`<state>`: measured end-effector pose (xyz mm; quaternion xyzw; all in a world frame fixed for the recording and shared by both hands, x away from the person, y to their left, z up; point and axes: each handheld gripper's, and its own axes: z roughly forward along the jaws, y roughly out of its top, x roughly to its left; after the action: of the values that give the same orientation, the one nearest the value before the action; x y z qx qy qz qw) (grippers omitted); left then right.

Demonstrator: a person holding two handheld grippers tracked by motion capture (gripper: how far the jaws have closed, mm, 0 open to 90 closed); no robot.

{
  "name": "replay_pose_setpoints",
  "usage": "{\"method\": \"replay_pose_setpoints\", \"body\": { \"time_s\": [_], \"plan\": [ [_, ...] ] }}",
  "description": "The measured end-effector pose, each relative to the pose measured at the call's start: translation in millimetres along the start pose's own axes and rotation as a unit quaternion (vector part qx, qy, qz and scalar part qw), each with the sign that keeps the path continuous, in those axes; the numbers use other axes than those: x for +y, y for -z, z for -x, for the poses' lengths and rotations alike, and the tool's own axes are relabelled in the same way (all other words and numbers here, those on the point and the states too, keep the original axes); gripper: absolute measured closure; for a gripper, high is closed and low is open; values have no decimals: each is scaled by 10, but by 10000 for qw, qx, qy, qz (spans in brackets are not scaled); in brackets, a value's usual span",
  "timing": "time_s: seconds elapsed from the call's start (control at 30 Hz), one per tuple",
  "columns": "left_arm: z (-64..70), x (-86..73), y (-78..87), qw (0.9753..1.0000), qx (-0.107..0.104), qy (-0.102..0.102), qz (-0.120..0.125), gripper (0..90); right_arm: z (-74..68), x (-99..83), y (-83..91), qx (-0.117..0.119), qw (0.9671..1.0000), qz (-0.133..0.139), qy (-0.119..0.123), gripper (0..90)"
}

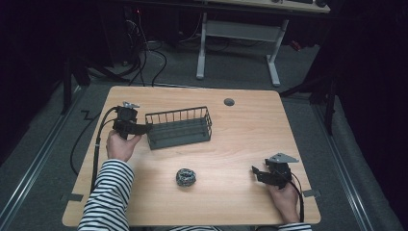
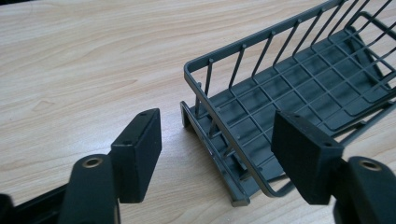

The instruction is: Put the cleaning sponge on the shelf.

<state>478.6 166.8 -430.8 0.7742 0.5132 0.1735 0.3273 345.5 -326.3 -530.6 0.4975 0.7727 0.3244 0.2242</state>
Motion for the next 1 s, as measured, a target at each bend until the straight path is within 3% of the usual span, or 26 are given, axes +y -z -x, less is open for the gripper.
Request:
{"method": "replay_pose_setpoints", "body": {
  "time_s": [0.67,1.0],
  "plan": [
    [80,-17,-145,9995,-127,-181,-238,584,1,0,-1,2,10000,4,6,331],
    [109,-44,-136,9993,-162,-222,-268,631,1,0,-1,8,10000,8,19,331]
  ]
}}
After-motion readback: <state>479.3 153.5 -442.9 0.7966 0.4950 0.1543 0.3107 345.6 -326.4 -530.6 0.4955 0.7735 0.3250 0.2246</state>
